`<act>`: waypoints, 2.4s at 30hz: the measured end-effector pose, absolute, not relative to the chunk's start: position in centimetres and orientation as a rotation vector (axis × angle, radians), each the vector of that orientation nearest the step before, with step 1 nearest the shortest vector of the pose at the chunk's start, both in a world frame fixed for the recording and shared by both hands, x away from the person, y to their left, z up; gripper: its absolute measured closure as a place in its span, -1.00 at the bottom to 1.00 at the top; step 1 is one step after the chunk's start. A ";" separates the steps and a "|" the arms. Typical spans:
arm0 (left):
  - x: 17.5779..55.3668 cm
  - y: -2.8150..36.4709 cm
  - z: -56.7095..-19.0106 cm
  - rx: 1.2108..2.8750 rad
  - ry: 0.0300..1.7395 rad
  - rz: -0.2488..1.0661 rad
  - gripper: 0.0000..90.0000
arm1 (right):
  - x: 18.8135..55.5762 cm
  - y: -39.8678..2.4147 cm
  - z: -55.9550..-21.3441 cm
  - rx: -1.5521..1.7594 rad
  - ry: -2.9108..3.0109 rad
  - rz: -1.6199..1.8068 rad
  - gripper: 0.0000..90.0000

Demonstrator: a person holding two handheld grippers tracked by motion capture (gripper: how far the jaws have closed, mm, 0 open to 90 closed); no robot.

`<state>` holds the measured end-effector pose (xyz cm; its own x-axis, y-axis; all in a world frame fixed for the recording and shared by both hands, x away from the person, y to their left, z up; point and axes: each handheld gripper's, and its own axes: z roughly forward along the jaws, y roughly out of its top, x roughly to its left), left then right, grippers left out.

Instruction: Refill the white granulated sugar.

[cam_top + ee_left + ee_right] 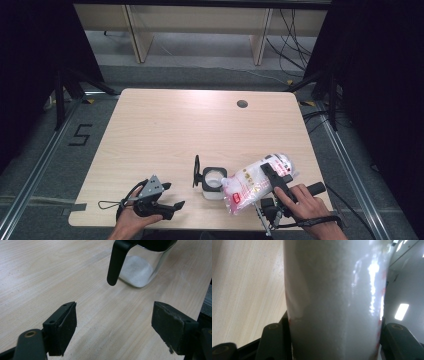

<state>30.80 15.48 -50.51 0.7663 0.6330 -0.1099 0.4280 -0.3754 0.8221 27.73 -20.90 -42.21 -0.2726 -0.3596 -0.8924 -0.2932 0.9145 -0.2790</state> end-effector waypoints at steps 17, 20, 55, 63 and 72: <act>30.8 15.5 -50.5 2.019 0.801 0.281 -0.56 | 27.8 -21.2 -41.9 -0.463 1.880 -0.044 -0.01; 30.8 15.5 -50.6 2.012 0.795 0.283 -0.56 | 27.9 -21.2 -41.9 -0.486 1.868 -0.035 -0.01; 30.8 15.5 -50.5 2.008 0.808 0.280 -0.56 | 27.7 -21.4 -41.9 -0.440 1.884 -0.034 -0.01; 30.8 15.5 -50.5 2.004 0.815 0.276 -0.56 | 27.9 -21.4 -41.8 -0.467 1.860 -0.012 -0.01; 30.8 15.5 -50.4 2.021 0.802 0.282 -0.55 | 27.7 -21.2 -41.6 -0.473 1.886 -0.042 -0.01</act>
